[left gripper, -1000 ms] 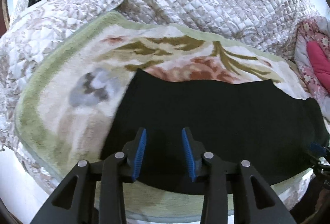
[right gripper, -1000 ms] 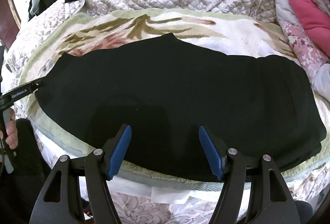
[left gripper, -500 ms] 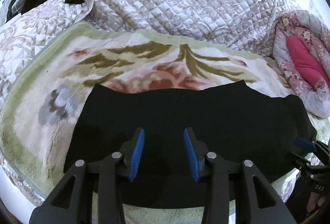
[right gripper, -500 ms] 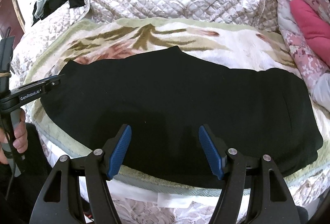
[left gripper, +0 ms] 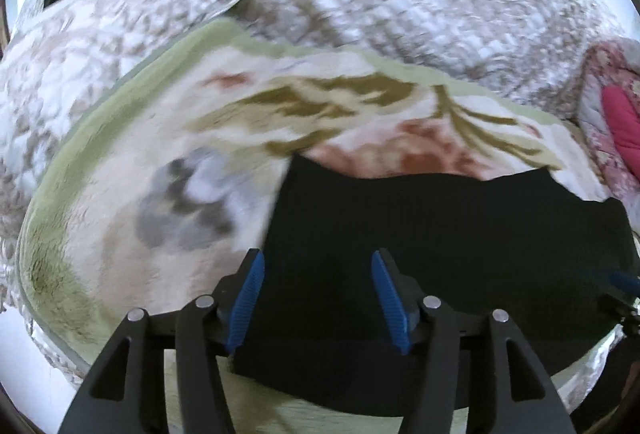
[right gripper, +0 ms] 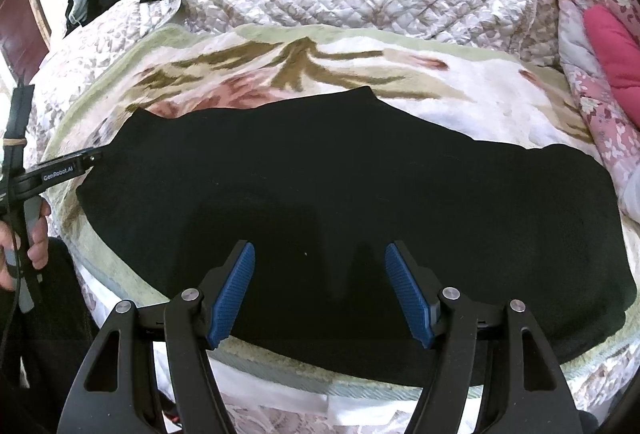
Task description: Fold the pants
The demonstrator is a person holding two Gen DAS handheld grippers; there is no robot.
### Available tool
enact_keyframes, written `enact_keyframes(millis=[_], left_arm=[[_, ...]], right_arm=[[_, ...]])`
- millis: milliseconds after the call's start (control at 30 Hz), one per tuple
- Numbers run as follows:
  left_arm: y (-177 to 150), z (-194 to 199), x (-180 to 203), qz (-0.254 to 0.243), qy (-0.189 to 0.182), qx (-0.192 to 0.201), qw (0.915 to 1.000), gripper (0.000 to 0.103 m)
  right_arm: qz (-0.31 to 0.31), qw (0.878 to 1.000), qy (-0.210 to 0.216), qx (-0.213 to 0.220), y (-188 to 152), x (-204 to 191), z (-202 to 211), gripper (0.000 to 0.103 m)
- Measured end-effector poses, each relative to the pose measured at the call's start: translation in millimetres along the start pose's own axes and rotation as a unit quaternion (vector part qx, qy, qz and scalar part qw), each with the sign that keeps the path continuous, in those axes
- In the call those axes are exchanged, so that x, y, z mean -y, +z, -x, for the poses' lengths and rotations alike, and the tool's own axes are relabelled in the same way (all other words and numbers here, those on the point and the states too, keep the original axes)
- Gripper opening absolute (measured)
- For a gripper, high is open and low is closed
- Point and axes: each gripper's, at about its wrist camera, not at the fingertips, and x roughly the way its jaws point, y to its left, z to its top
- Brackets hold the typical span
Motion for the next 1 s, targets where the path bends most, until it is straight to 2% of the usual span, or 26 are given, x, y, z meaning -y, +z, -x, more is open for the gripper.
enact_keyframes(millis=[100,333,500,567,600,700,833,867,933,1000], left_arm=[[-3.3,-7.3,-14.8,0.011,-0.015,-0.011,0.9998,0.059],[-1.5,-17.8,-19.5,0.035,-0.059,-0.015,0.9975,0.066],[-8.1,-14.4,-10.0,0.014,-0.111,-0.042,0.9928,0.064],[-9.6,-14.4,-5.9,0.006,-0.086,-0.040,0.9954,0.054],[-8.0,-15.8,-7.4,0.013,-0.082,-0.040,0.9958,0.053],[-4.4,-19.2,-16.3,0.036,-0.063,-0.032,0.9969,0.041],[-4.0,-21.9,-16.6,0.034,-0.055,-0.034,0.9973,0.036],[-4.1,-22.0,-16.3,0.032,-0.052,-0.036,0.9975,0.032],[-3.2,-22.3,-19.3,0.038,-0.045,-0.040,0.9975,0.016],[-2.1,-22.6,-24.2,0.051,-0.068,-0.046,0.9953,0.005]], right_arm=[[0.001,1.000,0.001,-0.002,-0.1,0.0,-1.6,0.068],[-0.015,1.000,0.006,0.001,-1.7,6.9,0.1,0.068],[-0.021,1.000,0.017,0.008,-3.9,8.7,1.8,0.068],[-0.026,0.999,0.022,0.008,-4.8,10.3,1.1,0.068],[-0.028,0.999,0.023,0.008,-5.2,10.6,1.1,0.068],[-0.032,0.999,0.027,0.013,-6.1,13.4,4.2,0.068],[-0.044,0.998,0.030,0.019,-8.2,18.4,5.6,0.068],[-0.048,0.998,0.033,0.019,-8.9,19.4,5.6,0.068],[-0.054,0.998,0.038,0.021,-9.7,20.7,6.2,0.068],[-0.054,0.997,0.041,0.025,-10.0,20.8,8.0,0.068]])
